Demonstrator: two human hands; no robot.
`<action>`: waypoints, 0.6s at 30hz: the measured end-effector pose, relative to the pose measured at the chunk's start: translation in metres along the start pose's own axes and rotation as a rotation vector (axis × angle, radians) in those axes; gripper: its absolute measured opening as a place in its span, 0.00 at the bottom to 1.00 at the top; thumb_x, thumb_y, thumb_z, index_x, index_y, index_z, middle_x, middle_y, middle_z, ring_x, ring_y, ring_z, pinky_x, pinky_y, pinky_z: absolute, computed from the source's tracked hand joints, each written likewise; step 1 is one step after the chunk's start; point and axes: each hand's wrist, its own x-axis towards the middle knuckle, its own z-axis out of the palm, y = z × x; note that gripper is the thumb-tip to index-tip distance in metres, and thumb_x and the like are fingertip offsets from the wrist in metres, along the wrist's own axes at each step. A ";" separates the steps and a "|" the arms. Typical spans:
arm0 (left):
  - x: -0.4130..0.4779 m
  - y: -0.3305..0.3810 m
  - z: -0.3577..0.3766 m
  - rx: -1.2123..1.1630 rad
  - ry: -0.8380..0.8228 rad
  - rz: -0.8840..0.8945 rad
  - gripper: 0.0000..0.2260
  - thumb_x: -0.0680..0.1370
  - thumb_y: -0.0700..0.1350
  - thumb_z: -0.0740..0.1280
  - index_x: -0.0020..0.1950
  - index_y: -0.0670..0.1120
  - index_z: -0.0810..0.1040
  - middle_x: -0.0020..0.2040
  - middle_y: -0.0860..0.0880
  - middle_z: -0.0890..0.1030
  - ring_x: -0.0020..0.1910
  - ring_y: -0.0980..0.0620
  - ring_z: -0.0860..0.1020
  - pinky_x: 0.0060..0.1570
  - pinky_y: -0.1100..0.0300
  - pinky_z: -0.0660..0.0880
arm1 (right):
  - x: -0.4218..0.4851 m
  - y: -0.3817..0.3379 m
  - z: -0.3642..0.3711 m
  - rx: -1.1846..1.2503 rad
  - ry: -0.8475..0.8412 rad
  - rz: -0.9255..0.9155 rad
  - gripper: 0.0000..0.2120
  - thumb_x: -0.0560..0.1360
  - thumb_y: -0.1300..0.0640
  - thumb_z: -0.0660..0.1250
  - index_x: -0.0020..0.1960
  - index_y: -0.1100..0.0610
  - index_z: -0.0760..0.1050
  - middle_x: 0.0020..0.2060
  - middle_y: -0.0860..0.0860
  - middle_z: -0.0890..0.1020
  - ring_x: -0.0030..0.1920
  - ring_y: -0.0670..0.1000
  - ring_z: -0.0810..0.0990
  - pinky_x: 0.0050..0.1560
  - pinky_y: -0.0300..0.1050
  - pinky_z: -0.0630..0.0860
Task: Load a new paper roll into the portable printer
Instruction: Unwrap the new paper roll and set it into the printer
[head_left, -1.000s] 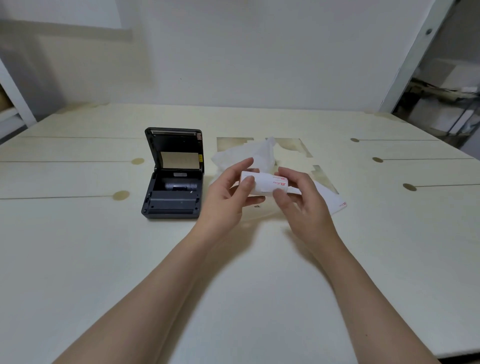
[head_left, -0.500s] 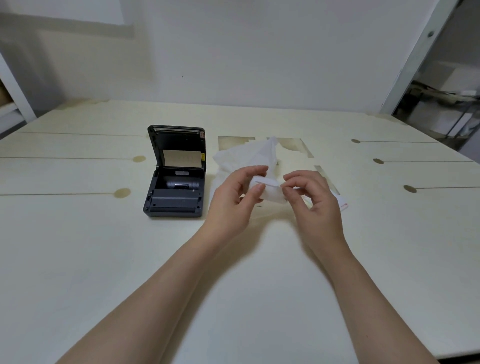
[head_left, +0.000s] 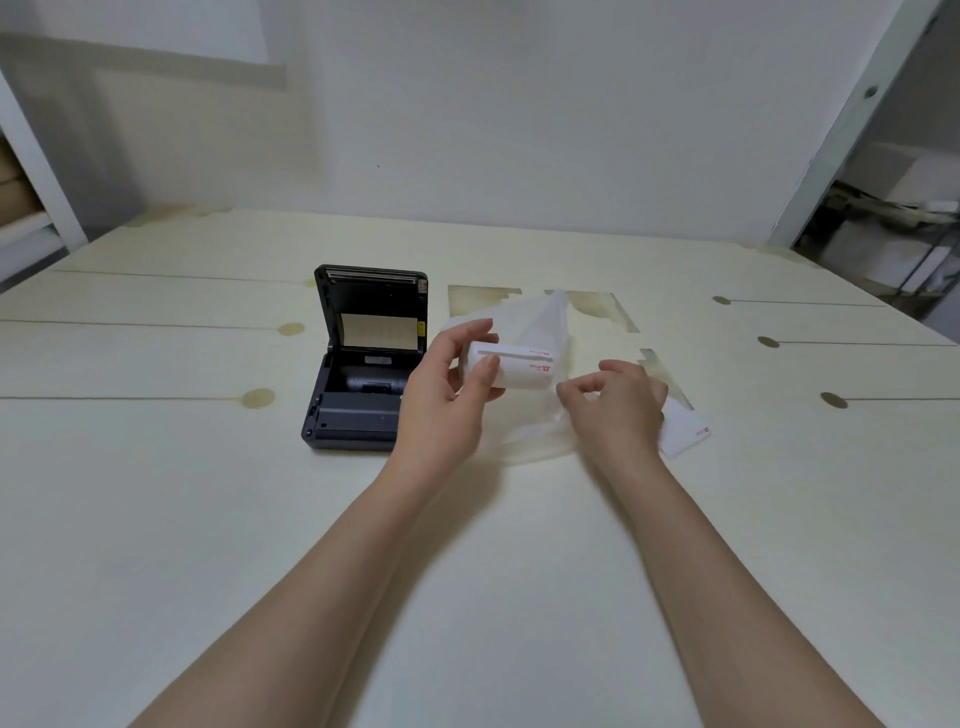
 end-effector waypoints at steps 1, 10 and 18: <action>0.000 0.000 -0.001 -0.005 0.000 -0.001 0.13 0.81 0.39 0.63 0.60 0.56 0.74 0.60 0.50 0.79 0.56 0.45 0.81 0.50 0.60 0.81 | 0.000 0.001 0.005 -0.081 0.004 0.011 0.09 0.75 0.49 0.69 0.50 0.51 0.84 0.70 0.49 0.71 0.72 0.55 0.61 0.67 0.51 0.62; 0.002 -0.001 -0.001 -0.018 -0.024 -0.033 0.14 0.81 0.39 0.63 0.64 0.52 0.74 0.58 0.51 0.79 0.55 0.45 0.81 0.51 0.57 0.82 | -0.010 -0.002 0.000 0.415 0.240 -0.183 0.10 0.75 0.53 0.70 0.54 0.53 0.76 0.58 0.49 0.75 0.60 0.54 0.75 0.59 0.48 0.74; 0.001 0.009 -0.013 0.061 -0.151 -0.003 0.19 0.80 0.38 0.65 0.69 0.51 0.72 0.60 0.50 0.80 0.55 0.51 0.81 0.53 0.56 0.81 | -0.035 -0.020 -0.008 0.588 -0.183 -0.296 0.16 0.74 0.59 0.72 0.56 0.41 0.78 0.55 0.44 0.83 0.52 0.41 0.81 0.50 0.29 0.73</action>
